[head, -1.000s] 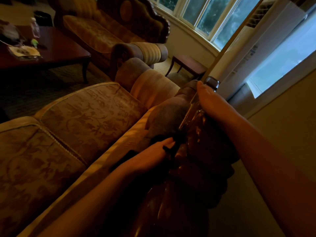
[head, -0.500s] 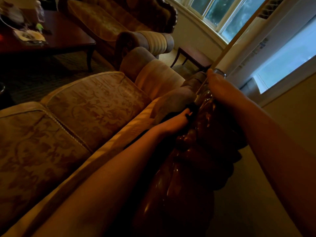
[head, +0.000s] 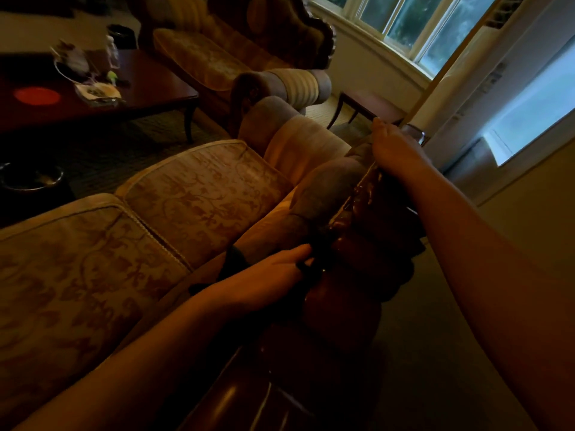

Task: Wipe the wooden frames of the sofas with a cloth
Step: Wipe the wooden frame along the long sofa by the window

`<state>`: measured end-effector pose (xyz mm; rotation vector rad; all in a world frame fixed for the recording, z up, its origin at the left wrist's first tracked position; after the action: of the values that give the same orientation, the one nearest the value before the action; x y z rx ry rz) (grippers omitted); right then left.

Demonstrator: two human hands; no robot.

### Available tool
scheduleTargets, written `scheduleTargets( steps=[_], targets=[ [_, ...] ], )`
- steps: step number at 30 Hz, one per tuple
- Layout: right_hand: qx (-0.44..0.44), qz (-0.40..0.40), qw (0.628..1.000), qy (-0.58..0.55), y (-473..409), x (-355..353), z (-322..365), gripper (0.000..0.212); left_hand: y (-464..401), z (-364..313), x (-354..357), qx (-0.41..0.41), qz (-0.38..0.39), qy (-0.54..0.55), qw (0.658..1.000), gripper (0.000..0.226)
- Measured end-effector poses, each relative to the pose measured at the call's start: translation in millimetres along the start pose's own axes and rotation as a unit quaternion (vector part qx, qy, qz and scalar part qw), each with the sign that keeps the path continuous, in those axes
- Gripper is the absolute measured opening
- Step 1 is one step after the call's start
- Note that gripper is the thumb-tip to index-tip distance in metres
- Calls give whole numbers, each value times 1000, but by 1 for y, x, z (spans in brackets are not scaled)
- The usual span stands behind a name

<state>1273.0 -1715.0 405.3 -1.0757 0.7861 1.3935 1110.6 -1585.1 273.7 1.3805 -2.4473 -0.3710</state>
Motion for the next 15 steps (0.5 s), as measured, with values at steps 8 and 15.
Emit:
scheduleTargets(
  steps=[8,15],
  targets=[
    [18,6,1000,7,2,-1,0,50,7,4,-3,-20,-58,-161,985,33],
    [18,-2,1000,2,6,-2,0,49,19,2,-6,-32,-50,-150,987,47]
  ],
)
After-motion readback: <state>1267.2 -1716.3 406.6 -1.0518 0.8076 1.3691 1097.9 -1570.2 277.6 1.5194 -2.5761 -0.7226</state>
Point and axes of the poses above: each hand's wrist, its own y-axis away from the middle knuckle, its own x-axis out of the palm, z = x × y, the point moved 8 cm from there along -y, towards the middle knuckle, and after that the axes turned 14 degrees about -x, right-handed, at the moved point
